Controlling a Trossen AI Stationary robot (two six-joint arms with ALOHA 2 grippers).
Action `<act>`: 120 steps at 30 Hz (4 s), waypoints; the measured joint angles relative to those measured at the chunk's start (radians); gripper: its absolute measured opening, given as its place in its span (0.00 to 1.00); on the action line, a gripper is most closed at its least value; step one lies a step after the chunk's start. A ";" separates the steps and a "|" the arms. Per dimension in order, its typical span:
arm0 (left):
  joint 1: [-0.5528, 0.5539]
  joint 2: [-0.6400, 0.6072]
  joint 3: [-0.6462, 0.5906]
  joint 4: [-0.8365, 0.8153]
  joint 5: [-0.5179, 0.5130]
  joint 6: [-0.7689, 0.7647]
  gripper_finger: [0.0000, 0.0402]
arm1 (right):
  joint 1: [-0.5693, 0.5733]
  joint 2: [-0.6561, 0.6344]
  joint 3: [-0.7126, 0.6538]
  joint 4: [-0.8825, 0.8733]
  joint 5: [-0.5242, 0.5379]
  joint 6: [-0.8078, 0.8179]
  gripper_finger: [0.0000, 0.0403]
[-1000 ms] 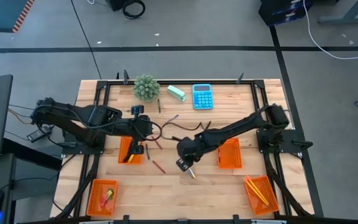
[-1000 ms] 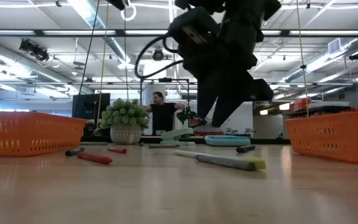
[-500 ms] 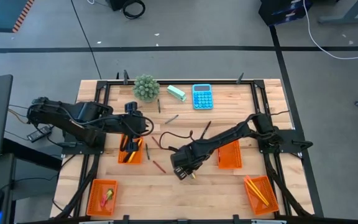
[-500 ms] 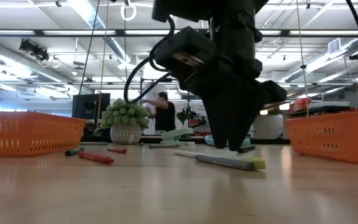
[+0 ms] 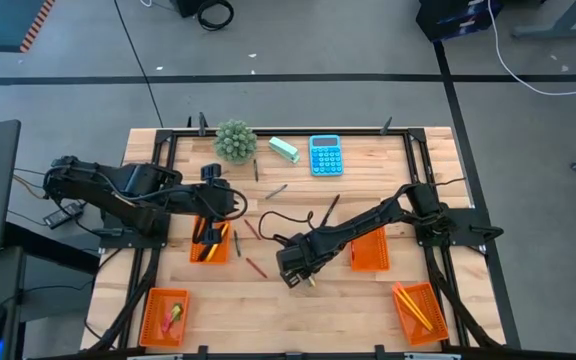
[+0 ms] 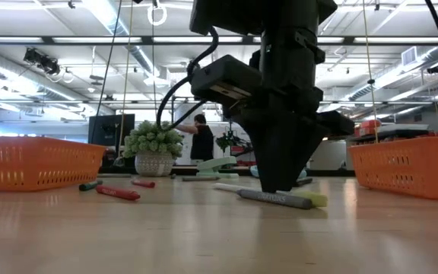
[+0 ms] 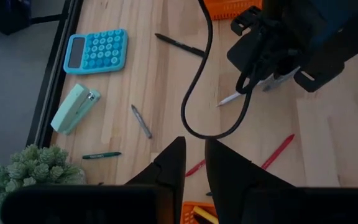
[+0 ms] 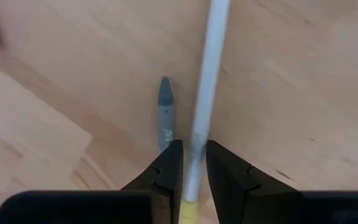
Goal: Sort crayons/erasers/pens/pencils in bins
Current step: Put the white pencil into the bottom right orange basket
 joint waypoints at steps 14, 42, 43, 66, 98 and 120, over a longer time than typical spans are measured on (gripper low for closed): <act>0.000 0.000 0.000 -0.010 0.000 -0.004 0.16 | 0.003 0.023 -0.003 -0.028 0.030 -0.008 0.14; 0.000 0.000 0.000 -0.003 0.000 -0.008 0.15 | 0.002 -0.160 0.018 -0.133 0.110 -0.047 0.10; 0.000 0.000 0.000 -0.001 0.000 -0.005 0.15 | 0.000 -0.185 0.019 -0.129 0.114 -0.048 0.10; -0.065 0.071 0.000 0.429 0.024 0.791 0.27 | -0.179 -0.586 0.024 -0.017 -0.201 -0.084 0.10; -0.058 0.268 0.000 0.508 -0.139 0.942 0.59 | -0.174 -0.534 0.024 0.014 -0.353 -0.195 0.10; -0.059 0.295 0.000 0.485 -0.092 0.901 0.07 | -0.180 -0.534 0.024 0.035 -0.367 -0.192 0.10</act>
